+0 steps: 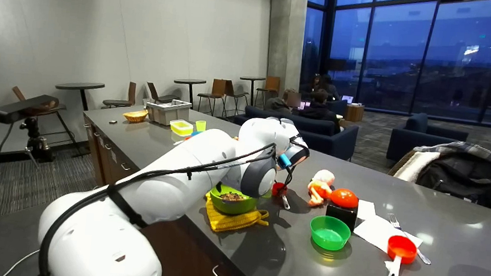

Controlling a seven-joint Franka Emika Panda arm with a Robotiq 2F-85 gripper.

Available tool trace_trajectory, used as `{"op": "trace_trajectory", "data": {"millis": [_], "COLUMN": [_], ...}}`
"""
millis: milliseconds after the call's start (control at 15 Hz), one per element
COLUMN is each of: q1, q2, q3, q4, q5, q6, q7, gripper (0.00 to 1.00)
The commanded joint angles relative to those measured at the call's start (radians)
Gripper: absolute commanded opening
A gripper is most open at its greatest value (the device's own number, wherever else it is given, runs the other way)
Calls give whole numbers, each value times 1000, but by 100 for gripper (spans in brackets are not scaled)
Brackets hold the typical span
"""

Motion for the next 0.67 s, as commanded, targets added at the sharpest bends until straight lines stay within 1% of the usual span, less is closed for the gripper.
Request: {"op": "trace_trajectory", "data": {"millis": [0,133,533,600], "q1": [2,6,-21,-11], "q2": [16,28,18,10], "q3": [39,30,14,-29], "q4": [21,48,46,46], "q5": [33,16,-30,-29], "q6": [-13,-13,17,16], "q7": [66,55,14,-18], "gripper": [6,6,6,6]}}
